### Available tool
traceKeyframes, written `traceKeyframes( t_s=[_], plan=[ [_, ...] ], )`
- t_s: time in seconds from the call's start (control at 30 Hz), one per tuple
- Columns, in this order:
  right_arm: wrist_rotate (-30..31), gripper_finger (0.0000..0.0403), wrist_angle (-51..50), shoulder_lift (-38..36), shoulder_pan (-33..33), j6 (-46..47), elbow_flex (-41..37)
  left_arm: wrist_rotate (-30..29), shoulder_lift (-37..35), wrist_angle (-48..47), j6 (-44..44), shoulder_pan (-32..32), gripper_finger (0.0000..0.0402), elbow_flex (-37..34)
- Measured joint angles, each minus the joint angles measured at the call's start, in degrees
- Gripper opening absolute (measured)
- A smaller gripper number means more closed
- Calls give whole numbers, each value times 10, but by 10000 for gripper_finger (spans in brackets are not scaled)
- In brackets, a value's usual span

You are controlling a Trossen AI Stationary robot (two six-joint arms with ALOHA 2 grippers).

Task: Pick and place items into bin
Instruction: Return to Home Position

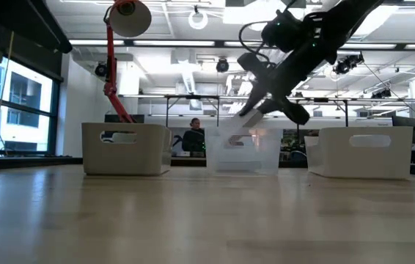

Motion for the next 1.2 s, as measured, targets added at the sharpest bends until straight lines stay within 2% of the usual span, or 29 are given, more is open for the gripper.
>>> traceKeyframes(
  t_s=[0.17,0.43,0.6,0.93,1.2],
  plan=[
    [4,50,-36,0,-6,-3,0,-2,0,1,0,0,216,0],
    [11,53,-34,1,-9,-2,0,-21,0,-3,0,9,216,0],
    [-1,75,-34,2,-8,-3,0,-20,0,-2,3,23,216,0],
    [8,143,-34,2,-10,-5,0,-18,0,5,4,23,216,0],
    [7,156,-35,2,-16,-7,0,-17,0,11,5,23,216,0]
  ],
)
